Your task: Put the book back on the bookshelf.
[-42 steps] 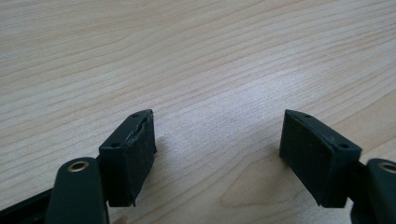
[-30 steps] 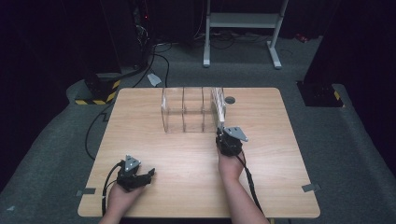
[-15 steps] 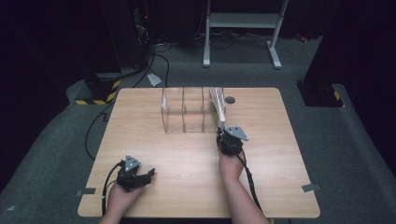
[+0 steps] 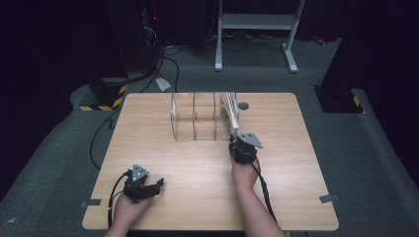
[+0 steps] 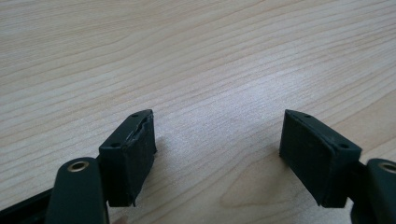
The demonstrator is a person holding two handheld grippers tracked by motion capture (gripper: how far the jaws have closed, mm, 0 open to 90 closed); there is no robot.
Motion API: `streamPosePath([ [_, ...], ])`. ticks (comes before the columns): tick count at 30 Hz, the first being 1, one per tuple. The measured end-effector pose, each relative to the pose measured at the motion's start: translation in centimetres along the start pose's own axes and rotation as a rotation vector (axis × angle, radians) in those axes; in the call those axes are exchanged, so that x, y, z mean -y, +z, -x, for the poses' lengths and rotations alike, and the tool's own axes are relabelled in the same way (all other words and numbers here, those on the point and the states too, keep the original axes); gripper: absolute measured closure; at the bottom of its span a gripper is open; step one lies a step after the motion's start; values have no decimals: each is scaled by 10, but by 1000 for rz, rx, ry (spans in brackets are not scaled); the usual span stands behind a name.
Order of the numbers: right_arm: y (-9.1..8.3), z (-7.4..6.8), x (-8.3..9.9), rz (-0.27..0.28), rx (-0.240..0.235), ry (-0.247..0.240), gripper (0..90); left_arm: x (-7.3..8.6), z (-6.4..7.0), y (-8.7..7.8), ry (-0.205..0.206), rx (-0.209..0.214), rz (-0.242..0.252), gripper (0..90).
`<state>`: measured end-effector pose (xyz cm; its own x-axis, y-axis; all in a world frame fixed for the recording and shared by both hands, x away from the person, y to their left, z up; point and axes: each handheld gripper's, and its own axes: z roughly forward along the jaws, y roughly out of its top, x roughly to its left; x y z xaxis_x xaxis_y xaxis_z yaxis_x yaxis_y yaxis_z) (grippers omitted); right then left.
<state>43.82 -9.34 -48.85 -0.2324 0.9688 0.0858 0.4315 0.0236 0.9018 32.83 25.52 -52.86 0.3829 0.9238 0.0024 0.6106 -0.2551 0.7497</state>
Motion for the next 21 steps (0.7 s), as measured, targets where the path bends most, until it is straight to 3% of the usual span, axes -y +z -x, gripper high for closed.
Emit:
streamPosePath([
  [16,1,0,-1,0,-5,-6,714,0,0,0,0,0,0,268],
  [21,-2,-1,-2,3,-25,-20,616,0,0,0,0,0,0,268],
])
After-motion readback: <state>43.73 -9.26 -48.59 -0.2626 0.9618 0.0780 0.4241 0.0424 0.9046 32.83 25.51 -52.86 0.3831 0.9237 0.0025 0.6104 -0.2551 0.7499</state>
